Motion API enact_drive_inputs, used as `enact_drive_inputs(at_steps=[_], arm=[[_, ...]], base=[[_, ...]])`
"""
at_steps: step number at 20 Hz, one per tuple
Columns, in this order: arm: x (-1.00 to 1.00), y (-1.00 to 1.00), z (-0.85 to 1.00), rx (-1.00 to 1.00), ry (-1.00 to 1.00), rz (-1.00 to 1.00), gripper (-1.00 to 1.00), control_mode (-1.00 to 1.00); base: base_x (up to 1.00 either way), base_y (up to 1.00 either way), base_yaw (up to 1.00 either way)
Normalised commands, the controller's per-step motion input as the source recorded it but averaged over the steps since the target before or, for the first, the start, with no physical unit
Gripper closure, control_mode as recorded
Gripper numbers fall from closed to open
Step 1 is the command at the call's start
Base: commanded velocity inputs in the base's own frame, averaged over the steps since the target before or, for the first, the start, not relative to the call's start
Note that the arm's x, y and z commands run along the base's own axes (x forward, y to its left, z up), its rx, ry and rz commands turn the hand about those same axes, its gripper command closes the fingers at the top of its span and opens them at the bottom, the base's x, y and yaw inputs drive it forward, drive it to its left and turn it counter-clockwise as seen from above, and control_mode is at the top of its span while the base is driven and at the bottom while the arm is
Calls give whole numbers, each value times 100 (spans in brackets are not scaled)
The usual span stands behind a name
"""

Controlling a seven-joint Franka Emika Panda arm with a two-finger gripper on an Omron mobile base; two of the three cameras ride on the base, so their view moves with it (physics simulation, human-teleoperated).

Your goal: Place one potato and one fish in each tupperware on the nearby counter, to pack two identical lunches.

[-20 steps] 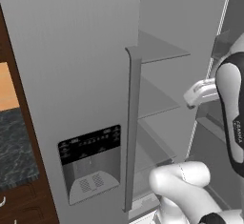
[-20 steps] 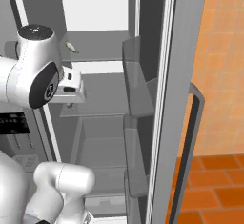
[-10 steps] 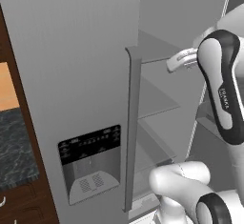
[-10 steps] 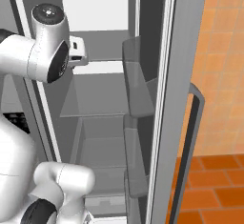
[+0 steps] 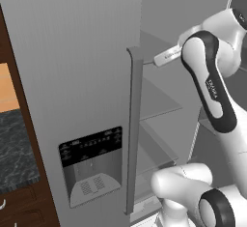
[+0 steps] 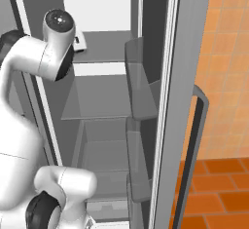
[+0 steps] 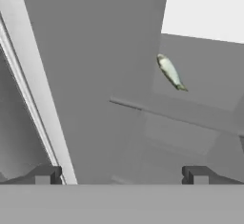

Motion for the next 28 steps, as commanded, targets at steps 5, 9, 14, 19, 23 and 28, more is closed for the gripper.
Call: enact_drive_inputs(at_steps=[5,9,14,19,23,28], arm=[[94,4,0,0,14,20,-100,-100],[36,32,-21,-3,8,1,-100,-100],[62,26,-44,-6,0,0,-100,-100],[49,2,-20,-1,0,0,-100,-100],[62,0,-1,0,0,0,-100,-100],[59,0,-7,0,2,0,-100,-100]], base=[[0,0,0],[0,0,0],[0,0,0],[0,0,0],[0,0,0],[0,0,0]])
